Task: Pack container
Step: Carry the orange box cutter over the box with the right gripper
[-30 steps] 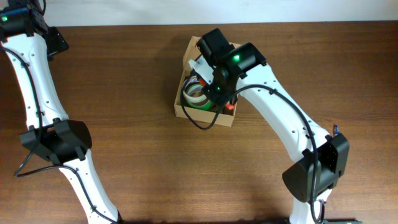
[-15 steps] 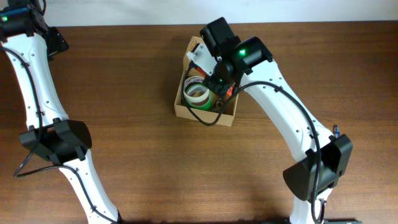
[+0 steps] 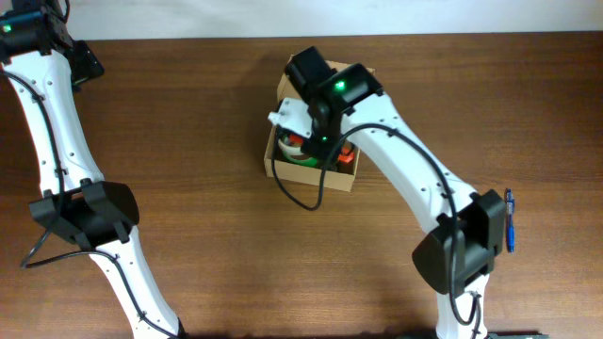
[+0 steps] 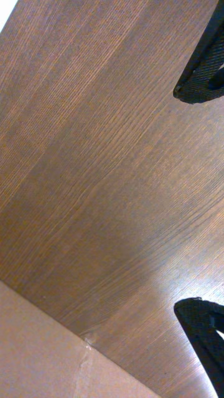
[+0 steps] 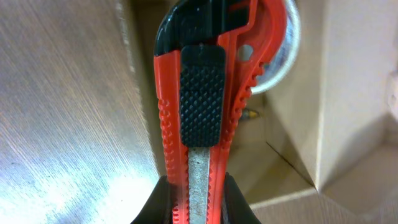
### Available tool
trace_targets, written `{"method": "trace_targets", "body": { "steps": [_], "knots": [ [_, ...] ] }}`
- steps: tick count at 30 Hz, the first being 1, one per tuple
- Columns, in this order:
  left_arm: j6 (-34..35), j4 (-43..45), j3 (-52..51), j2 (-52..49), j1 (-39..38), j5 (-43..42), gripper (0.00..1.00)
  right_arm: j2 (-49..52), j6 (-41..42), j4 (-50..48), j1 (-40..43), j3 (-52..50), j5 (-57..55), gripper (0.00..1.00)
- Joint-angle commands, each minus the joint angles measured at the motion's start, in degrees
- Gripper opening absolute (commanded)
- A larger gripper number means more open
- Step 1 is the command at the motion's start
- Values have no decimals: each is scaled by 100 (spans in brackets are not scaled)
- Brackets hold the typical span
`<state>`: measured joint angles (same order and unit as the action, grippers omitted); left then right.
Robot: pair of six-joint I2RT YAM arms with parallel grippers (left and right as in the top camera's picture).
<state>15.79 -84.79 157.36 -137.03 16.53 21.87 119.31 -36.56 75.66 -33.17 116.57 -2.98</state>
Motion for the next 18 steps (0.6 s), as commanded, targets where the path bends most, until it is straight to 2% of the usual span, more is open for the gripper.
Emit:
{"method": "trace_targets", "body": {
  "steps": [1,18],
  "knots": [
    [-68,-4,-26,195,24,-2,100,144,-323,-9,-136,98,-48,9],
    [-68,-4,-26,195,24,-2,100,726,-374,-164,-149,96,-361,6]
  ]
}}
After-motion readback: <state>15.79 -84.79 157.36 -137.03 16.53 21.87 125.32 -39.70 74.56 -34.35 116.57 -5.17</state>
